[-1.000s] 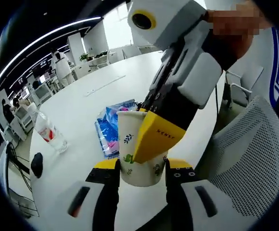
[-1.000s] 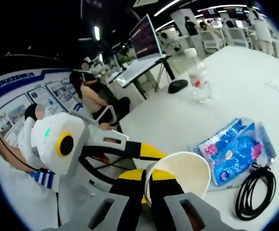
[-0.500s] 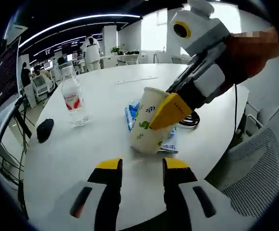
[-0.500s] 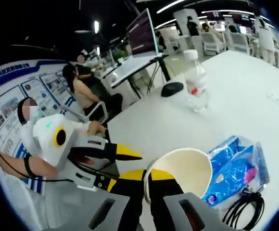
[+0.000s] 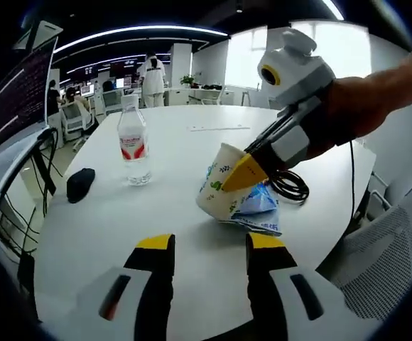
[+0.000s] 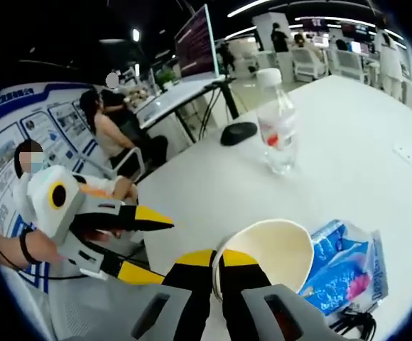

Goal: Arrange the tabletop items into an orderly group along one side of the table until the central work area is clear of visible clutter.

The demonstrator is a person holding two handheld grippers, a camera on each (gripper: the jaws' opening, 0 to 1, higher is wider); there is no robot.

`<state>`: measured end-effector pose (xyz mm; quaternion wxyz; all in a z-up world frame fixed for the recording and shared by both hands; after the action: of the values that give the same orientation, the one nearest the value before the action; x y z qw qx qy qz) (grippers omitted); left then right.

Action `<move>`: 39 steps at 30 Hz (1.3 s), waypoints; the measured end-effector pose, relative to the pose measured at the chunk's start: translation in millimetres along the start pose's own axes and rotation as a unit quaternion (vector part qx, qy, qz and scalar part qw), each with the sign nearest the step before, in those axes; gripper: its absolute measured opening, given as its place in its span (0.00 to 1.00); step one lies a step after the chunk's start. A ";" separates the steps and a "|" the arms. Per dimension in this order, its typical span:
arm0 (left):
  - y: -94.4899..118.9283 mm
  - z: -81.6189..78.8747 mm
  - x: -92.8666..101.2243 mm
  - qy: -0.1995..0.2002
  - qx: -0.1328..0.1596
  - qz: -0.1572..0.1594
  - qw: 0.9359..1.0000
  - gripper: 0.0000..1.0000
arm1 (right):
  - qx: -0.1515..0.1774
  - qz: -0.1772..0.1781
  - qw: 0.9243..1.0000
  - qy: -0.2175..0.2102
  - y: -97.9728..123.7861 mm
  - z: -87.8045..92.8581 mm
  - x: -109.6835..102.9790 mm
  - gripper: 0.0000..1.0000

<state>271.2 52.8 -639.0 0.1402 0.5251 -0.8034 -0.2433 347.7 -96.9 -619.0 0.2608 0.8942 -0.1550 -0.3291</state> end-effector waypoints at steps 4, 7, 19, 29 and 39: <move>-2.5 -0.5 0.5 -0.005 0.001 0.007 1.000 0.41 | 0.000 0.007 1.000 0.003 -3.8 -8.3 8.7 0.00; -3.8 -0.1 0.8 -0.004 0.001 0.011 1.000 0.43 | -0.001 0.010 1.000 0.006 -6.2 -12.9 13.1 0.00; -3.6 3.8 -3.1 -0.020 -0.001 0.026 0.999 0.45 | -0.012 0.019 1.000 0.019 -16.7 -30.2 29.0 0.00; -4.1 5.7 -5.3 -0.026 -0.005 0.031 0.999 0.45 | -0.019 0.037 0.999 0.018 -22.4 -38.3 49.5 0.00; -4.0 11.2 3.1 -0.035 -0.015 0.043 0.998 0.44 | -0.059 0.075 0.993 0.076 -35.7 -54.4 60.3 0.00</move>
<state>267.6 51.4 -650.7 0.1302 0.4786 -0.8260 -0.2677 432.3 -75.0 -634.7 0.3482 0.8856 -0.1814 -0.2481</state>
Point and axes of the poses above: the point that each gripper's makers call its tool centre point, and the gripper's own axes: y roughly backward along the fingers, x roughly to its right, z roughly out of its underside, the point moved 9 cm from there along y, roughly backward along the fingers, and after that the axes turned 14 degrees about -z, right-handed, at the moved point
